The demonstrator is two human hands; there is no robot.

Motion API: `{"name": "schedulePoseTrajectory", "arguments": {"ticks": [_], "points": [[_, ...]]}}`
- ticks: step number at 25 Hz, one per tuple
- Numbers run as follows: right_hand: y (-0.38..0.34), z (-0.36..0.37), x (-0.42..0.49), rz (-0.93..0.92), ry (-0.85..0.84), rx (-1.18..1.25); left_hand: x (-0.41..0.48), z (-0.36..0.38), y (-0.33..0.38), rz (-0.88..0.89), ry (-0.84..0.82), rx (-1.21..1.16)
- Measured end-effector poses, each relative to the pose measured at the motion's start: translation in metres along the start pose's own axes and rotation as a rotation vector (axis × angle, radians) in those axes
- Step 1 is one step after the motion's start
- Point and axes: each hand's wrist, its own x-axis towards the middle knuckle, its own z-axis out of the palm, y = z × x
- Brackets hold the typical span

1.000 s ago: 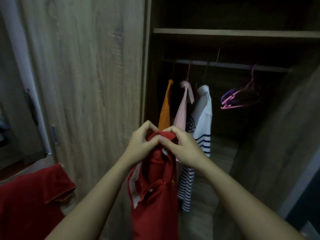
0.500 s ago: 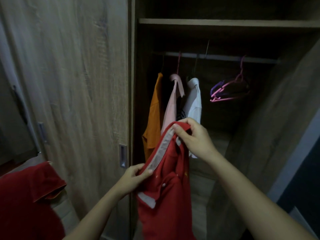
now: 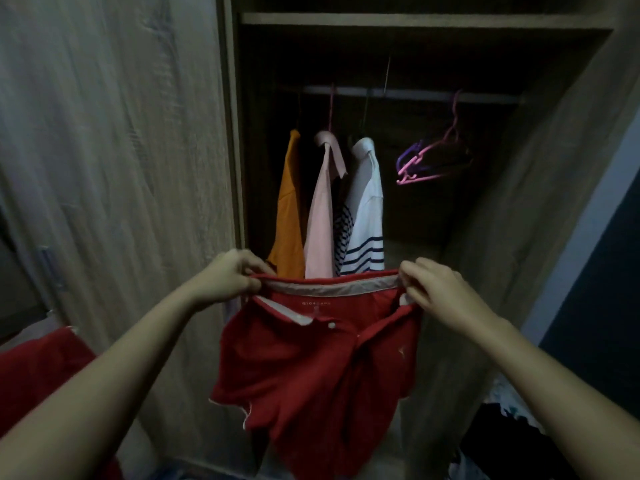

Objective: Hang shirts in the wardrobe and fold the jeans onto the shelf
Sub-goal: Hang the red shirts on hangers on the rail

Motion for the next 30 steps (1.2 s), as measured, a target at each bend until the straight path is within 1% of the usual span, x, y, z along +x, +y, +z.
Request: {"name": "schedulePoseTrajectory", "arguments": {"ticks": [1, 2, 4, 5, 6, 8, 9, 11, 12, 13, 14, 15, 16, 17, 19, 21, 23, 25, 27, 30], "points": [[0.002, -0.002, -0.001, -0.006, -0.004, 0.027, 0.003, -0.007, 0.010, 0.019, 0.031, 0.032], [0.003, -0.005, 0.000, 0.000, 0.024, 0.058, 0.005, -0.012, 0.020, 0.054, 0.085, 0.004], [0.004, -0.012, 0.002, 0.102, 0.111, 0.060, 0.005, -0.010, 0.034, 0.137, 0.235, -0.147], [0.003, -0.014, 0.002, 0.179, 0.112, 0.019, 0.002, 0.000, 0.036, 0.179, 0.324, -0.189], [0.002, -0.014, 0.001, 0.239, 0.074, -0.027, -0.004, 0.013, 0.035, 0.205, 0.406, -0.172], [0.000, -0.011, -0.002, 0.259, 0.012, -0.032, -0.011, 0.033, 0.031, 0.244, 0.546, -0.063], [0.000, -0.012, -0.002, 0.252, 0.030, 0.000, -0.010, 0.036, 0.034, 0.267, 0.611, 0.007], [0.002, -0.022, 0.000, 0.266, 0.146, 0.082, -0.003, 0.029, 0.047, 0.274, 0.748, 0.164], [0.005, -0.027, 0.002, 0.290, 0.198, 0.116, 0.000, 0.027, 0.054, 0.231, 0.758, 0.271], [0.009, -0.031, 0.003, 0.321, 0.202, 0.140, 0.003, 0.029, 0.055, 0.158, 0.695, 0.384], [0.011, -0.032, 0.003, 0.354, 0.150, 0.159, 0.004, 0.035, 0.055, 0.067, 0.588, 0.467], [0.014, -0.030, 0.002, 0.374, 0.071, 0.183, 0.002, 0.039, 0.054, -0.017, 0.491, 0.494], [0.016, -0.027, 0.000, 0.382, 0.012, 0.208, 0.000, 0.040, 0.055, -0.070, 0.439, 0.483], [0.018, -0.025, -0.002, 0.388, -0.001, 0.228, 0.000, 0.039, 0.056, -0.082, 0.441, 0.455], [0.025, -0.024, -0.004, 0.389, 0.082, 0.229, 0.001, 0.036, 0.062, -0.039, 0.475, 0.485], [0.031, -0.025, -0.006, 0.372, 0.122, 0.251, 0.001, 0.038, 0.067, -0.059, 0.410, 0.518], [0.037, -0.026, -0.009, 0.361, 0.083, 0.328, 0.000, 0.046, 0.068, -0.070, 0.334, 0.501], [0.042, -0.031, -0.012, 0.361, 0.054, 0.364, 0.003, 0.051, 0.072, -0.046, 0.366, 0.484], [0.048, -0.041, -0.010, 0.362, 0.078, 0.420, 0.006, 0.050, 0.080, -0.045, 0.442, 0.438], [0.058, -0.060, -0.003, 0.372, 0.076, 0.539, 0.014, 0.052, 0.094, -0.019, 0.470, 0.407]]}}
